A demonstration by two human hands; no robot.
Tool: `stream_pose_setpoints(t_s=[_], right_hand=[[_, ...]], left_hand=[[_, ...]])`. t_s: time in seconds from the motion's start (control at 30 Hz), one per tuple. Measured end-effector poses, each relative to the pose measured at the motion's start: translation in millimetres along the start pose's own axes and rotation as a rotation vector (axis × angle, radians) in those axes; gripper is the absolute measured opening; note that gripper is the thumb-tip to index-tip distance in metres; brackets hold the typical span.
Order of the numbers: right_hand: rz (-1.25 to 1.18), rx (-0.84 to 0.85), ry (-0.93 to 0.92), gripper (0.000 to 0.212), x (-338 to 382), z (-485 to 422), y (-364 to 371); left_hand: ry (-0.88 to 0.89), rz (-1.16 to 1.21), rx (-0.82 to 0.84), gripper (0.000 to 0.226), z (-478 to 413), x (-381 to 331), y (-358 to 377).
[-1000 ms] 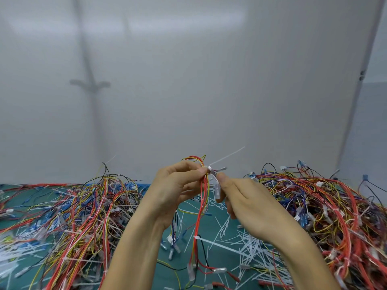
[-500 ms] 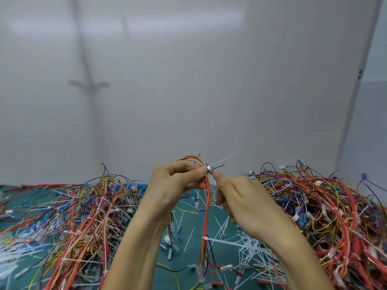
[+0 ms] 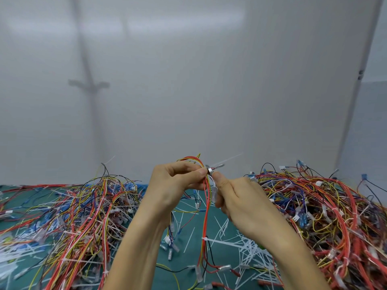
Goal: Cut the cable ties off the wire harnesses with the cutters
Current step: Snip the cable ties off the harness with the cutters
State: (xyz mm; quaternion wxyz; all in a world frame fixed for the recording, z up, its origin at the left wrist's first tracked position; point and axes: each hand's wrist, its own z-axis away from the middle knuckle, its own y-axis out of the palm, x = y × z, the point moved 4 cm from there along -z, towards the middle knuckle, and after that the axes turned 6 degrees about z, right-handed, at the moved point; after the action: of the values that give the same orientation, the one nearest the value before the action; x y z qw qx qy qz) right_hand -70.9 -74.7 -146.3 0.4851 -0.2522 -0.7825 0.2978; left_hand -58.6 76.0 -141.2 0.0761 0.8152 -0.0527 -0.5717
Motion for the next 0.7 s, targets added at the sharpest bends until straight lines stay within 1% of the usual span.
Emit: stream_pose_setpoints(t_s=[0.13, 0.23, 0.33, 0.4, 0.47, 0.57, 0.63, 0.7], right_hand=[[-0.050, -0.003, 0.024, 0.072, -3.8, -1.8, 1.2], [-0.180, 0.005, 0.076, 0.073, -6.4, -2.7, 3.4], [-0.348, 0.021, 0.131, 0.076, -8.5, -2.9, 3.1], [-0.395, 0.061, 0.129, 0.078, -7.8, -1.2, 1.1], [-0.360, 0.121, 0.093, 0.075, -5.4, 1.8, -0.6], [-0.153, 0.205, 0.025, 0.061, -0.8, 5.9, 0.6], [-0.070, 0.215, 0.003, 0.051, 0.4, 6.1, 3.2], [-0.078, 0.197, 0.009, 0.041, 0.5, 5.7, 3.2]], left_hand=[[0.002, 0.001, 0.005, 0.010, 0.2, 0.9, 0.9], [-0.015, 0.028, -0.012, 0.011, -0.1, 1.0, 0.3], [-0.047, 0.044, -0.082, 0.009, -1.2, 0.9, -4.5], [-0.064, 0.021, -0.135, 0.010, -2.3, 2.2, -8.8], [-0.072, 0.012, -0.165, 0.012, -3.2, 4.1, -11.1], [-0.051, -0.011, -0.180, 0.014, -2.0, 6.2, -9.9], [-0.024, 0.012, -0.191, 0.014, -1.5, 7.1, -9.2], [-0.021, 0.028, -0.191, 0.015, -1.9, 8.0, -8.9]])
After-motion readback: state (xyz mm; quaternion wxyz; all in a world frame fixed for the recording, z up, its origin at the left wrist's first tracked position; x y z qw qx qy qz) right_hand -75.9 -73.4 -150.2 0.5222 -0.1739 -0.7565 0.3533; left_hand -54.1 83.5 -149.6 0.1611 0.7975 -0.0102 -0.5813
